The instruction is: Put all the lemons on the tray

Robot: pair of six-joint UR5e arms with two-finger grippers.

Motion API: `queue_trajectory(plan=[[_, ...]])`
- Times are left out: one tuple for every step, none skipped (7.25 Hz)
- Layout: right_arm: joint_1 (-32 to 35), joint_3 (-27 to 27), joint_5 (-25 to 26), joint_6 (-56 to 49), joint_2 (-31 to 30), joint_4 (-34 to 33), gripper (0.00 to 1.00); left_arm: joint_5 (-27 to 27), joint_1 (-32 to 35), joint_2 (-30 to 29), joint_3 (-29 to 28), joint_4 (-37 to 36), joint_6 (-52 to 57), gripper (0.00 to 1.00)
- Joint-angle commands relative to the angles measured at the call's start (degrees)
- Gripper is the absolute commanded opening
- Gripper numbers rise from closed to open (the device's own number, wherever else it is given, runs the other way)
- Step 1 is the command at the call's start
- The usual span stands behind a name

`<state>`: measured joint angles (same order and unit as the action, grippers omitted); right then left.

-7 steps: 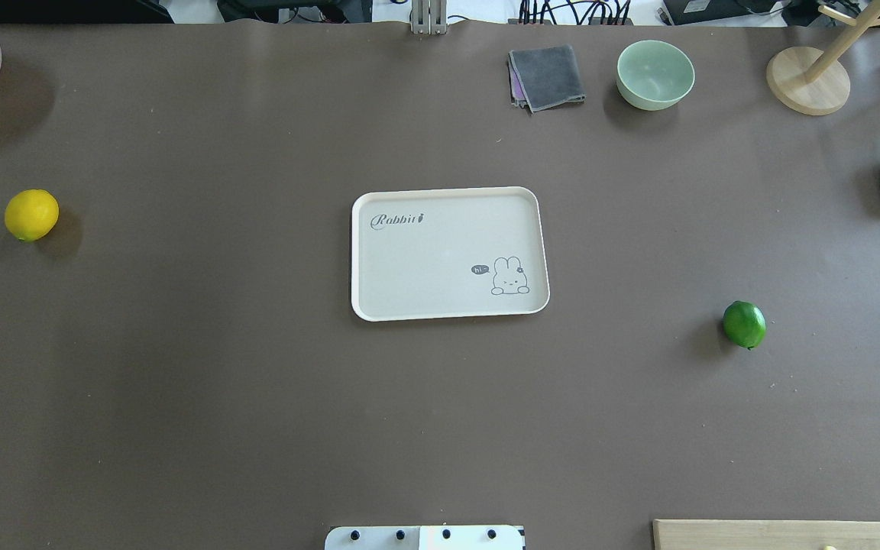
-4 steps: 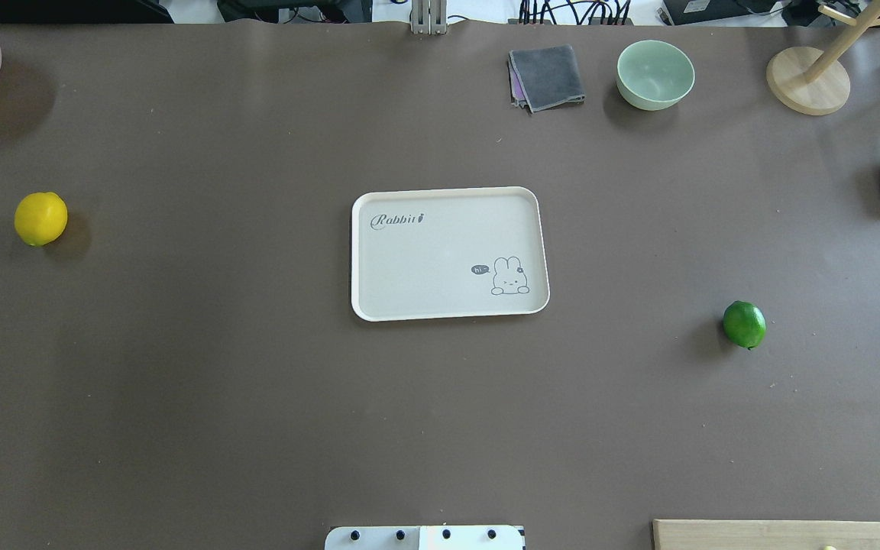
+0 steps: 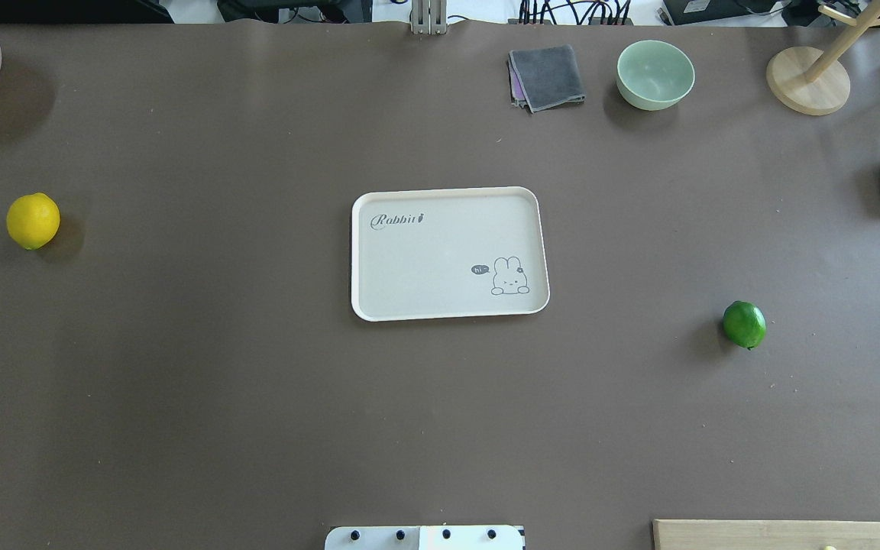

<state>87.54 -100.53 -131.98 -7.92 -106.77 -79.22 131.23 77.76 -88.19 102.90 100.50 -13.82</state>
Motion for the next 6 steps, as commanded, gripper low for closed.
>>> queue_trajectory(plan=[[0.0, -0.36, -0.64, 0.53, 0.16, 1.51, 1.0, 2.27, 0.02, 0.04, -0.77, 0.14, -0.07, 0.98], [0.0, 1.2, -0.73, 0.54, 0.07, 6.23, 1.0, 2.19, 0.11, 0.04, -0.51, -0.12, -0.33, 0.98], [0.0, 1.56, -0.74, 0.54, 0.07, 7.49, 1.0, 1.93, 0.02, -0.4, -0.86, -0.12, -0.85, 0.98], [0.0, 1.57, -1.0, 0.45, 0.07, 7.51, 1.0, 2.01, 0.2, -0.31, -0.51, -0.04, -0.86, 0.98], [0.0, 2.09, -1.17, 0.62, 0.16, 7.51, 1.0, 2.19, 0.2, -0.14, -0.34, -0.04, -0.86, 0.98], [0.0, 2.27, -3.52, 0.54, 0.33, 7.51, 1.0, 2.02, 0.11, -0.31, -0.33, -0.04, -0.86, 0.98]])
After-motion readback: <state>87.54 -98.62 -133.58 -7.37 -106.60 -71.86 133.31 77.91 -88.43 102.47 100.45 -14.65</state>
